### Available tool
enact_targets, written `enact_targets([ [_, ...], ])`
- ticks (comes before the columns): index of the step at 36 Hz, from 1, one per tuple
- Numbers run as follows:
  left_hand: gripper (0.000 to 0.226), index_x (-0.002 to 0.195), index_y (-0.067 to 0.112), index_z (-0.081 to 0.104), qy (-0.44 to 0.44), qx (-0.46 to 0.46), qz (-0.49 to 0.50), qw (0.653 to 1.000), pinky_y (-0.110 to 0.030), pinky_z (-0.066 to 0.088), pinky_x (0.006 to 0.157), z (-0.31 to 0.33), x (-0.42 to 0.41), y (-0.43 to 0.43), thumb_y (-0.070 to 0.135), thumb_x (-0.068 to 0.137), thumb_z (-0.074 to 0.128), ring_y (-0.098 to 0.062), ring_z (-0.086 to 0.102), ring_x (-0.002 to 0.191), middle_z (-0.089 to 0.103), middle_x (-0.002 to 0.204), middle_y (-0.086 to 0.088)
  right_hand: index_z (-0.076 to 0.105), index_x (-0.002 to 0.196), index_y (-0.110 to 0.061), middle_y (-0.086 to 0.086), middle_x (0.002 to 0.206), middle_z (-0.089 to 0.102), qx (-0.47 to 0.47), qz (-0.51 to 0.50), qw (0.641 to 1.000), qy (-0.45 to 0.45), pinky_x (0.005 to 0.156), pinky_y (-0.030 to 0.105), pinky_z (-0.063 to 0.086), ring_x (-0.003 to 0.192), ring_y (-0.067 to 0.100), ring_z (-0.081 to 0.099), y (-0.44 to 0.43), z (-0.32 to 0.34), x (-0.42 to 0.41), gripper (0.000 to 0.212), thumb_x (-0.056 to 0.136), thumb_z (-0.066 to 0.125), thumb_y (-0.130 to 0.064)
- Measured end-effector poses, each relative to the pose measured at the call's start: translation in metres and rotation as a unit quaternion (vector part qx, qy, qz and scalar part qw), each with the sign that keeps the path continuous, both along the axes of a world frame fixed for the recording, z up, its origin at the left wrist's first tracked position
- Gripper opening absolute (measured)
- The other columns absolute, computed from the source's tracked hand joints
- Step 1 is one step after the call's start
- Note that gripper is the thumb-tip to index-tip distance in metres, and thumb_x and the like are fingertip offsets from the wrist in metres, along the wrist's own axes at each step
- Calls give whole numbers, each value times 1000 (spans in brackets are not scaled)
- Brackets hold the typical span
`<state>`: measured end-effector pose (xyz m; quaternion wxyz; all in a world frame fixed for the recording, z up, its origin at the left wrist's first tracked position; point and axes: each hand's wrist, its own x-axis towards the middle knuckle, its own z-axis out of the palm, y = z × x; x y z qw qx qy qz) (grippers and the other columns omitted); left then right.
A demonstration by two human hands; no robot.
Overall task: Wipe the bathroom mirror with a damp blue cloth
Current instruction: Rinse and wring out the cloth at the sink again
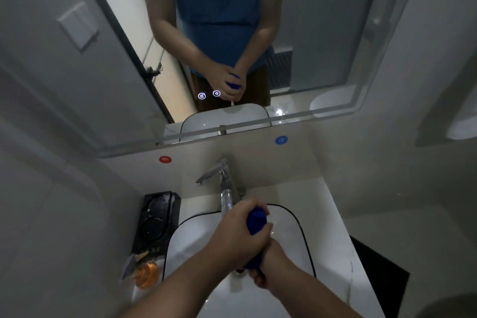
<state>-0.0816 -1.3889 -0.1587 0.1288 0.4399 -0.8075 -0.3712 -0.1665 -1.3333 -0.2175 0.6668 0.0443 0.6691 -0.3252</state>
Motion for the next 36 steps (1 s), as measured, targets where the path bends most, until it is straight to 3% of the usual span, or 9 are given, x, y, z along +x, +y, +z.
enact_targets([
  [7, 10, 95, 35, 66, 47, -53, 36, 997, -16, 51, 82, -12, -10, 8, 39, 93, 75, -2, 64, 97, 67, 95, 19, 60, 64, -10, 12, 61, 62, -1, 87, 996, -22, 39, 19, 23, 38, 13, 36, 2, 18, -17, 61, 105, 36, -49],
  [12, 35, 77, 29, 63, 47, -14, 85, 995, -26, 52, 69, -16, -17, 7, 53, 102, 59, -10, 62, 72, 64, 73, 7, 59, 77, -14, 8, 66, 66, -4, 151, 986, -67, 37, 20, 21, 40, 11, 33, 7, 18, -16, 58, 105, 30, -55],
  [16, 54, 67, 12, 45, 52, 11, 112, 992, -40, 41, 58, -29, -18, 3, 49, 105, 44, -12, 40, 53, 46, 60, -11, 62, 86, -11, 8, 66, 67, -9, 179, 980, -89, 39, 21, 23, 42, 11, 35, 14, 13, -9, 62, 107, 25, -57],
  [21, 53, 61, 16, 45, 37, 101, 216, 970, -33, 38, 63, -46, -14, -2, 36, 109, 51, -13, 40, 55, 42, 54, 5, 69, 103, -3, 9, 79, 70, 24, 329, 944, 17, 60, 26, 50, 54, 15, 56, 9, 2, -8, 45, 112, 37, -34],
  [24, 54, 64, 13, 52, 72, 171, 324, 928, -37, 39, 66, -56, -3, -4, 47, 106, 54, -19, 45, 59, 47, 58, -4, 60, 119, -14, 4, 107, 70, -122, 348, 916, 155, 88, 34, 62, 87, 14, 68, 9, -7, -23, 20, 106, 47, -22],
  [27, 60, 73, 9, 58, 65, 177, 384, 904, -38, 47, 69, -45, 3, 10, 56, 107, 47, -26, 56, 64, 57, 64, -11, 59, 131, -25, -6, 119, 67, -272, 349, 887, 133, 82, 24, 58, 106, 12, 67, 17, 14, -41, 34, 97, 61, -25],
  [31, 73, 99, 13, 71, 92, 221, 376, 895, -45, 58, 90, -15, 3, 18, 80, 95, 44, -31, 74, 90, 77, 91, -14, 70, 116, -37, -12, 107, 76, -318, 354, 868, 143, 78, 21, 56, 99, 7, 73, 13, 41, -49, 42, 84, 71, -63],
  [34, 92, 117, 26, 69, 146, 320, 306, 885, -51, 59, 98, 8, 13, 22, 102, 67, 54, -29, 78, 102, 81, 107, -7, 70, 83, -28, -20, 69, 71, -335, 283, 867, 236, 63, 13, 47, 71, 2, 66, 17, 48, -53, 36, 102, 58, -57],
  [36, 84, 123, 31, 62, 151, 300, 241, 911, -52, 63, 95, 24, 21, 31, 88, 62, 73, -24, 79, 101, 79, 111, -4, 63, 71, -25, -17, 58, 63, -335, 252, 867, 269, 60, 15, 43, 63, 1, 58, 22, 59, -54, 48, 109, 47, -50],
])
